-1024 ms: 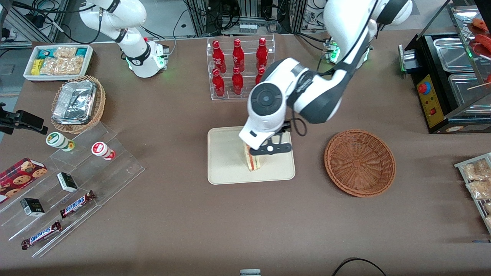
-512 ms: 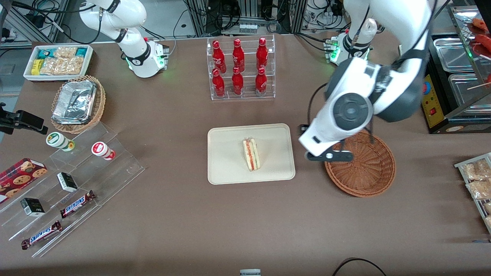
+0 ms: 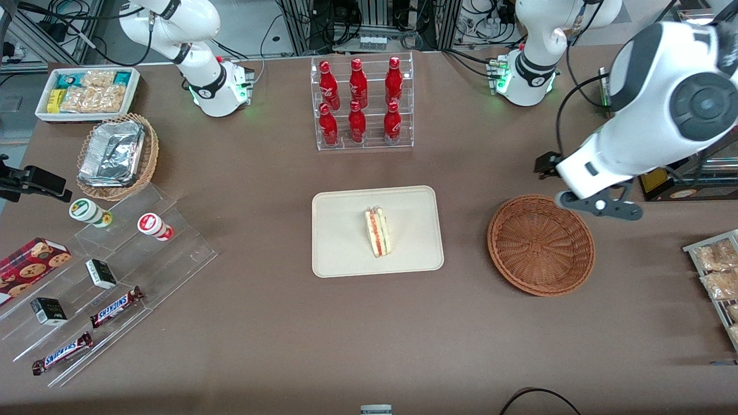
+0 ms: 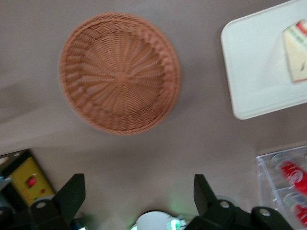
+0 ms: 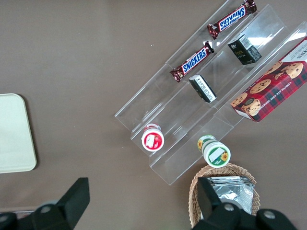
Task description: Place sandwich from basket to tray
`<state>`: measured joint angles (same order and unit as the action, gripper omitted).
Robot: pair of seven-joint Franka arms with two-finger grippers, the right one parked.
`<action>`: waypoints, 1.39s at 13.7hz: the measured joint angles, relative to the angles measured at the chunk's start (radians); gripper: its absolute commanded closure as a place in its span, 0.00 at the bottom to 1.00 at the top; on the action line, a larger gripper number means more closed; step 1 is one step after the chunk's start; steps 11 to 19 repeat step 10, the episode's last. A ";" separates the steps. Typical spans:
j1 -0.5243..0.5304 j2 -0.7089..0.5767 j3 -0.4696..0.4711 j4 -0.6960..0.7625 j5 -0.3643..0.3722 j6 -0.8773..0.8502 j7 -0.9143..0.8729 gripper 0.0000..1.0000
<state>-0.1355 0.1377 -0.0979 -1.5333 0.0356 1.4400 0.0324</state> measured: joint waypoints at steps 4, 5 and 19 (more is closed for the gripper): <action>0.111 -0.051 -0.001 -0.003 0.010 -0.006 0.120 0.00; 0.129 -0.063 -0.001 -0.003 0.010 -0.007 0.128 0.00; 0.158 -0.098 -0.002 -0.003 0.010 -0.019 0.133 0.00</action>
